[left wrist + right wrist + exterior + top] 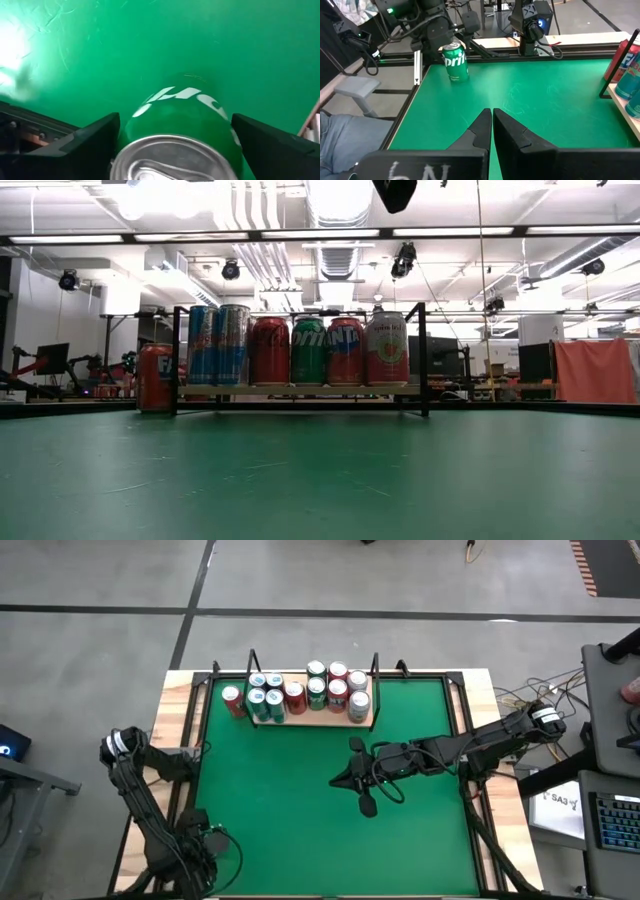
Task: Pick and place cans onto a shelf
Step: Put the green soda can on the shelf aligned with the other green soda can
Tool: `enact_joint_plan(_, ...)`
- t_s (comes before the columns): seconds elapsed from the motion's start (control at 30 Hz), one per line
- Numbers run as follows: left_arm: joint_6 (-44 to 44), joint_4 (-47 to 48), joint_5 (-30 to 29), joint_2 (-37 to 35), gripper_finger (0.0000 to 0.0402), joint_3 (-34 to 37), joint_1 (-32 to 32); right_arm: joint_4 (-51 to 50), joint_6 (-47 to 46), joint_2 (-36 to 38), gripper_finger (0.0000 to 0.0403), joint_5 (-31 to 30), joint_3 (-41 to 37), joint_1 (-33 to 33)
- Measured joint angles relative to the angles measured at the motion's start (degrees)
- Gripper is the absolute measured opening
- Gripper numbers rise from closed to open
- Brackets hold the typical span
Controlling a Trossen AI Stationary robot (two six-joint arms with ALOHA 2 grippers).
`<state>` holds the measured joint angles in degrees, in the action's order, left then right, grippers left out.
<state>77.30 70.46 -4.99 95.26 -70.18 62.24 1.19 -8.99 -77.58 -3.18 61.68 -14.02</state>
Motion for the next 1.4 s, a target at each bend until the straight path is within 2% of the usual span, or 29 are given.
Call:
enact_joint_plan(0.13, 0.2, -0.1, 0.0, 0.0, 0.0349, 0.5, 0.0, 0.4, 0.0, 0.0, 0.0009, 0.0, 0.0, 0.0)
enact_joint_plan(0.3, -0.2, -0.1, 0.0, 0.0, 0.0293, 0.4, 0.0, 0.4, 0.0, 0.0, 0.0009, 0.0, 0.0, 0.0)
enact_joint_plan(0.43, -0.9, 0.0, 0.0, -0.2, 0.0292, 0.2, 0.0, 0.7, 0.0, -0.5, 0.0009, 0.0, 0.0, 0.0)
enact_joint_plan(0.57, -4.3, 1.9, -0.6, -0.2, 0.0292, -3.2, -0.7, 0.7, -0.7, -1.6, 0.0009, 0.1, -0.1, 0.0)
enact_joint_plan(0.7, -9.3, 4.1, -5.1, -0.3, 0.0292, -8.7, -3.1, 0.8, -0.8, -3.1, 0.0009, 0.1, -0.1, 0.0)
enact_joint_plan(0.83, -17.5, 3.8, -9.2, -0.3, 0.0292, -13.6, -6.9, 0.8, -1.6, -4.0, 0.0009, 0.1, -0.1, 0.0)
enact_joint_plan(1.03, -34.3, 7.1, -14.9, -0.3, 0.0292, -17.9, -13.7, 1.0, -1.7, -5.5, 0.0009, 0.2, -0.1, -1.3)
enact_joint_plan(1.23, -53.7, 6.4, -18.4, -0.3, 0.0292, -18.9, -20.8, 1.7, -1.7, -8.5, 0.0009, 0.2, -0.1, -2.5)
enact_joint_plan(1.4, -67.7, 0.8, -20.1, -0.3, 0.0292, -17.1, -25.9, 2.6, -3.0, -12.0, 0.0009, 0.6, 0.1, -2.6)
